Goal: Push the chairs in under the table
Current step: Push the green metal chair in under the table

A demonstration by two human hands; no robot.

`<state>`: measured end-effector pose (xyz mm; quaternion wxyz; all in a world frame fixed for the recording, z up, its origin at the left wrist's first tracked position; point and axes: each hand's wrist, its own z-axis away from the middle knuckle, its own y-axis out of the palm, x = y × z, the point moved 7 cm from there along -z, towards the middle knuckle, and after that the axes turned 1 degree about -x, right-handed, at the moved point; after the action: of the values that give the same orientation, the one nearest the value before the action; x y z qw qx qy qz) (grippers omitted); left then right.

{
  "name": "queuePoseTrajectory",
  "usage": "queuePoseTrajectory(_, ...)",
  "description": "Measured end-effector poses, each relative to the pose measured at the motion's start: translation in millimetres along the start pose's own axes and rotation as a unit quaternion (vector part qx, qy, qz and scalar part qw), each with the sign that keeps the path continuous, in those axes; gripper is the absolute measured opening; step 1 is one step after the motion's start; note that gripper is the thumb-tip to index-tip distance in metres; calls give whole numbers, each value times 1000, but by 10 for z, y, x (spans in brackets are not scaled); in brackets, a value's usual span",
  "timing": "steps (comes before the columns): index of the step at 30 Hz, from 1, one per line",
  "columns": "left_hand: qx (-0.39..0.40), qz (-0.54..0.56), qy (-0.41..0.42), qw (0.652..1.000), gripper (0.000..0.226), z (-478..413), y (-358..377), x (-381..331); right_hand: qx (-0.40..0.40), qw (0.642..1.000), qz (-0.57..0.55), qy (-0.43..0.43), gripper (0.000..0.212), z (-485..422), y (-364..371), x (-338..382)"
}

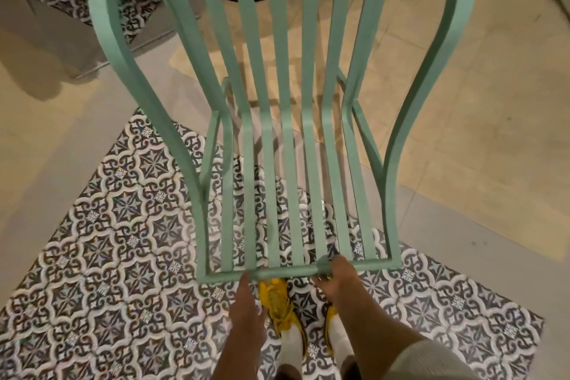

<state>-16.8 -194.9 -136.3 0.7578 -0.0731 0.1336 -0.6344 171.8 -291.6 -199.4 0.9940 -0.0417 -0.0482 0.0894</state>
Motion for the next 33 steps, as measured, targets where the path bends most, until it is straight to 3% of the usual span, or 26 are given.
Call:
queuePoseTrajectory(1,24,-15,44,999,43,-14,70,17,-7,1000,-10,1,20,-1,-16,5)
queuePoseTrajectory(4,89,5,19,996,52,-54,309,58,-57,994,-87,28,43,32,-58,45)
queuePoseTrajectory(8,86,45,-7,995,36,-176,421,-111,-51,995,-79,18,61,139,-28,100)
queuePoseTrajectory(14,137,39,22,990,33,211,435,-242,-47,995,-70,-57,51,575,13,304)
queuePoseTrajectory(20,111,-18,116,987,29,1103,429,-628,-3,990,-9,-142,17,1319,27,711)
queuePoseTrajectory(27,154,-61,159,973,36,2110,111,-805,-8,988,36,-151,24,2338,-90,876)
queuePoseTrajectory(29,140,-140,180,963,46,2332,-97,-791,-16,988,49,-144,20,2619,-180,840)
queuePoseTrajectory(31,88,-319,244,912,52,2484,-349,-810,-29,989,56,-136,21,2810,-289,777)
queuePoseTrajectory(32,41,-423,303,853,52,2544,-453,-870,-27,989,58,-132,22,2883,-328,743)
queuePoseTrajectory(33,-10,-513,387,766,55,2673,-490,-971,-23,989,57,-132,22,2960,-348,730)
